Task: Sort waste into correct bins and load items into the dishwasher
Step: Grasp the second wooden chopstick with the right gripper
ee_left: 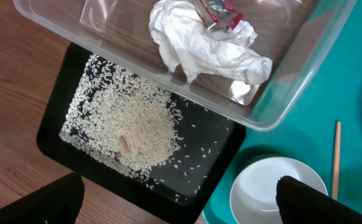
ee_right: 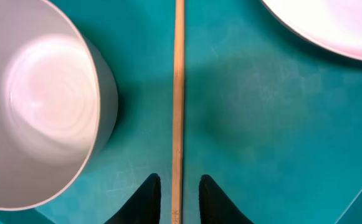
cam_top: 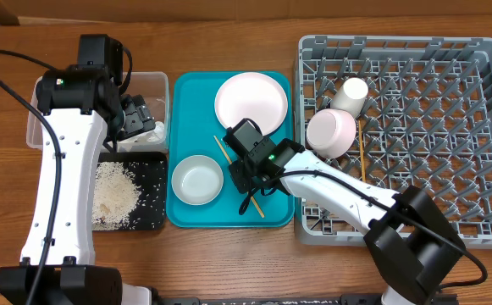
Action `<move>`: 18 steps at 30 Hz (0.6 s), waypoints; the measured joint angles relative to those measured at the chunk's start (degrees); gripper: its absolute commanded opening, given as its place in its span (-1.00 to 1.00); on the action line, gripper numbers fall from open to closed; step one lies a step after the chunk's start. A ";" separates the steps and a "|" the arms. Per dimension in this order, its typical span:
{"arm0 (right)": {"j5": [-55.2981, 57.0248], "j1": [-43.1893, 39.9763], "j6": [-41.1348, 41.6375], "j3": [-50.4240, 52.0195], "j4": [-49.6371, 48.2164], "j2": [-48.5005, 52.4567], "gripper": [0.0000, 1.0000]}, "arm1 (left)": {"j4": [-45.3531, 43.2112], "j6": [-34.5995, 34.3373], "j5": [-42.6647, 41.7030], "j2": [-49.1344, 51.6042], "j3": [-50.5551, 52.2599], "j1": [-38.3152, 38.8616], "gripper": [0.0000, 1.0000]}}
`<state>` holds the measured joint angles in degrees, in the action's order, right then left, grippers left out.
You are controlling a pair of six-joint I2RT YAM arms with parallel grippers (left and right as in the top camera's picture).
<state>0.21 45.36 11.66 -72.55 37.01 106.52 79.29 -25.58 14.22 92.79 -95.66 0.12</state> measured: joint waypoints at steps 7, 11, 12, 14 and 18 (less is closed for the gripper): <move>0.00 0.00 -1.97 0.00 -0.11 1.42 -0.49 | 0.02 0.02 0.00 0.00 0.00 0.00 1.00; -0.02 0.00 -2.58 0.00 -0.50 4.39 -0.46 | 0.00 0.00 0.00 0.00 0.00 0.00 1.00; -0.02 0.00 -2.67 0.00 -0.66 5.20 -0.46 | 0.00 0.02 0.00 0.00 0.00 0.00 1.00; -0.07 0.02 -2.71 0.00 -0.98 6.75 -0.46 | 0.00 0.02 0.00 0.00 0.00 0.00 1.00; 0.00 0.00 -2.84 -0.15 -1.53 6.95 -0.52 | 0.00 0.00 0.00 0.00 0.00 0.00 1.00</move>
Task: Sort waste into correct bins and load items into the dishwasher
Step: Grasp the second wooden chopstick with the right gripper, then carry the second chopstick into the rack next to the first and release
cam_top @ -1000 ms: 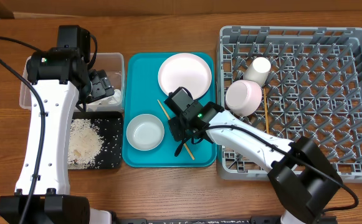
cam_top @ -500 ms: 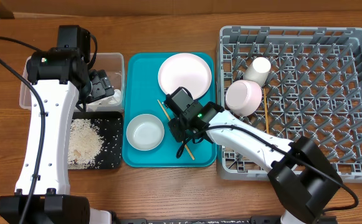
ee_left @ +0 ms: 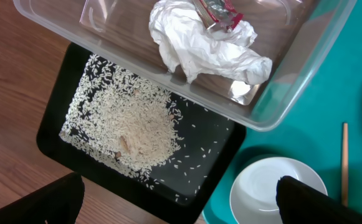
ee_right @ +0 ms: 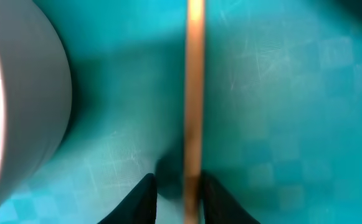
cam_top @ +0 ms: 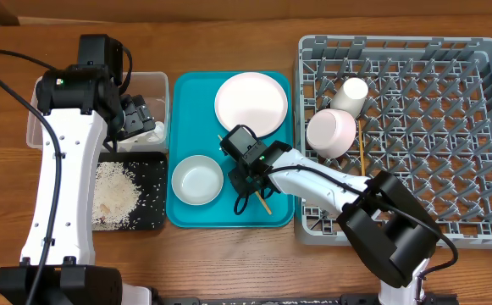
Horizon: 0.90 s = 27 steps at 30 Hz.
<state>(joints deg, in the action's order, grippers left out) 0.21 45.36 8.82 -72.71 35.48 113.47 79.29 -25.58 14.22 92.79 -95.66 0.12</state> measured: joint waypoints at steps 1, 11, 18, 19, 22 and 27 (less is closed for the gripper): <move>0.02 0.02 0.07 0.00 0.00 0.00 -0.54 | 0.00 0.02 0.00 0.00 0.00 0.00 1.00; -0.37 0.00 0.15 -0.31 0.85 0.07 -0.92 | 0.00 0.00 0.00 0.00 0.00 0.00 1.00; -2.01 0.00 0.17 -3.30 6.71 0.07 -0.92 | 0.00 0.00 0.00 0.00 0.00 0.00 1.00; -2.29 0.00 0.15 -4.68 8.35 -0.07 -0.92 | 0.00 0.02 0.00 0.00 0.00 0.00 1.00; -2.49 0.00 0.13 -6.80 10.91 -1.57 -0.92 | 0.00 0.00 0.00 0.00 0.00 0.00 1.00; -1.68 -0.59 0.11 -9.92 15.80 -9.46 -0.92 | 0.00 0.02 0.00 0.00 0.00 0.00 1.00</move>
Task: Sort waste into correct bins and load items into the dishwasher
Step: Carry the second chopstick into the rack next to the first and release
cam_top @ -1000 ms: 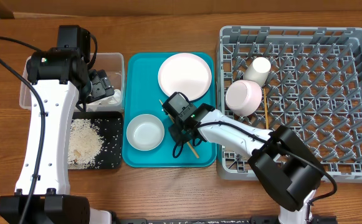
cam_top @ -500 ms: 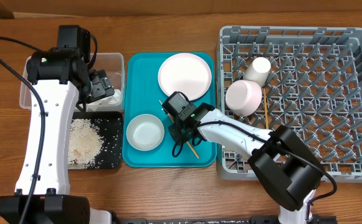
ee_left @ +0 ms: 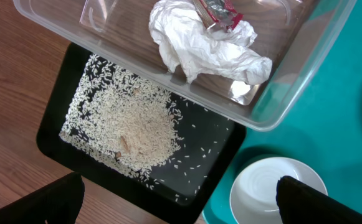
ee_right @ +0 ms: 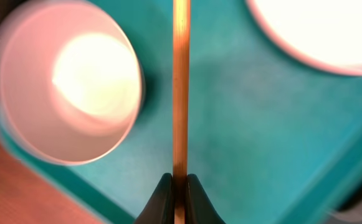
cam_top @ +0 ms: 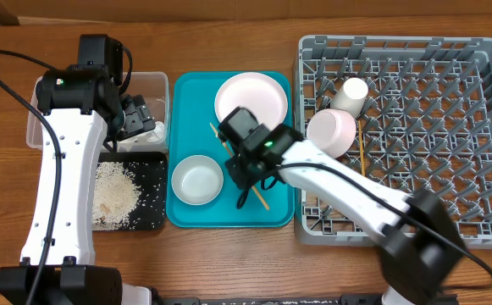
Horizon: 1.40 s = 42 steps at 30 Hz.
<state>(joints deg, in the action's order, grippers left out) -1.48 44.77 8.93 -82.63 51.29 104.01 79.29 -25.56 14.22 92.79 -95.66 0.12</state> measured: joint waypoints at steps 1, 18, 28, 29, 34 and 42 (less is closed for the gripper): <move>0.42 -0.31 -0.02 -0.28 0.90 -1.55 -0.92 | 0.02 0.00 0.00 0.00 0.00 0.00 1.00; 8.57 -26.10 0.02 -0.81 23.34 -11.45 -0.92 | 0.00 0.00 0.00 0.00 0.00 0.00 1.00; 9.92 -31.28 -3.08 0.57 23.28 -11.47 -0.91 | 0.02 0.00 0.00 0.00 0.00 0.00 1.00; 10.16 -31.30 -3.23 0.96 23.23 -11.47 -0.91 | 0.00 0.00 0.00 0.00 0.00 0.00 1.00; 12.41 -31.28 -4.11 3.50 22.77 -11.47 -0.86 | 0.00 -0.02 0.00 0.00 0.00 0.00 1.00; 13.29 -31.28 -4.48 3.69 22.51 -11.47 -0.67 | 0.00 -0.02 0.00 0.00 0.00 0.00 1.00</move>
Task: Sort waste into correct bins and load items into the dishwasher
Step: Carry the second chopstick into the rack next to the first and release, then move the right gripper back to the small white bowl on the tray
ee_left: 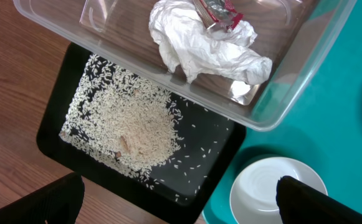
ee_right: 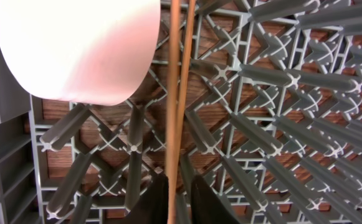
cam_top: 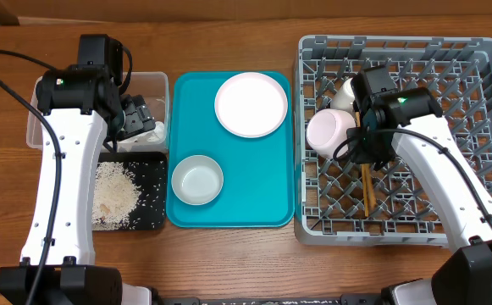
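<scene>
My right gripper [cam_top: 366, 154] [ee_right: 174, 200] is over the grey dish rack [cam_top: 398, 41], shut on a wooden chopstick [ee_right: 171, 93] [cam_top: 367, 186]. That chopstick lies down among the rack's pegs. A second chopstick [ee_right: 185, 68] sits right beside it. A pink bowl [cam_top: 328, 131] and a white cup [cam_top: 347, 91] stand in the rack just left of the gripper. A white plate [cam_top: 251, 103] and a white bowl [cam_top: 197, 180] remain on the teal tray [cam_top: 262, 178]. My left gripper [ee_left: 181, 205] hangs open by the clear bin [cam_top: 152, 80], holding nothing.
The clear bin holds crumpled white tissue [ee_left: 205, 43] and a red wrapper [ee_left: 218, 14]. A black tray [cam_top: 157, 222] with scattered rice [ee_left: 137, 124] lies in front of it. The rack's upright pegs crowd round the right gripper.
My right gripper has gone from above the teal tray to the dish rack, taking the chopstick with it. The chopstick now sits beside the other one. The left arm has not moved.
My right gripper stood open astride a chopstick lying on the tray between bowl and plate. Then it was lower over it. Then it was shut on the chopstick and raised above the tray. Now the chopstick is down in the rack.
</scene>
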Action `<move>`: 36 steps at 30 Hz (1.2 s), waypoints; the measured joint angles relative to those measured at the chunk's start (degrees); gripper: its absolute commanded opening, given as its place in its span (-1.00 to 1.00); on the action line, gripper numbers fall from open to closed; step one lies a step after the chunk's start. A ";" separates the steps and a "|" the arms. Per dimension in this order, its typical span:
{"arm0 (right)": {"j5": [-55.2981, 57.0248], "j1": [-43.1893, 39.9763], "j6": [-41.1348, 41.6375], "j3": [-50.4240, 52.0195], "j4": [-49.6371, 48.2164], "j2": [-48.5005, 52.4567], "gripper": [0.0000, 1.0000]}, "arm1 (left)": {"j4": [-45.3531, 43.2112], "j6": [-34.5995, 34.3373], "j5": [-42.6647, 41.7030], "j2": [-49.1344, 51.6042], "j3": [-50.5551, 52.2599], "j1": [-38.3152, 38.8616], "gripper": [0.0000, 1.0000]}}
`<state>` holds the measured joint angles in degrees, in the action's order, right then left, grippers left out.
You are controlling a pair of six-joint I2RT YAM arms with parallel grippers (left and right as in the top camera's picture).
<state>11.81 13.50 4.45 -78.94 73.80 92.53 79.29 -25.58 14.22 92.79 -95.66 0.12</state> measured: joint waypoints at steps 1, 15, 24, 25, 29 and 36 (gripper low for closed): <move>0.09 0.00 -0.02 0.00 -0.07 0.00 -0.66 | 0.00 0.00 0.00 0.00 0.00 0.00 1.00; -16.11 0.15 0.04 0.63 -6.93 0.00 -0.66 | 0.00 0.02 0.00 0.00 0.00 0.00 1.00; -44.92 5.95 0.44 0.70 -17.44 0.00 -0.61 | 0.00 0.02 0.00 0.00 0.00 0.00 1.00; -46.01 7.17 0.66 0.70 -18.23 0.00 -0.60 | 0.00 0.02 -0.02 0.00 0.00 0.00 1.00; -49.03 14.53 2.08 0.70 -23.04 0.00 -0.58 | 0.00 0.02 0.00 0.00 0.00 0.00 1.00; -39.91 30.27 6.54 0.72 -31.19 0.00 -0.52 | 0.00 0.00 0.00 0.00 0.00 0.00 1.00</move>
<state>-28.10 43.77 10.98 -78.22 42.61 92.53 79.29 -25.58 14.22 92.79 -95.66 0.12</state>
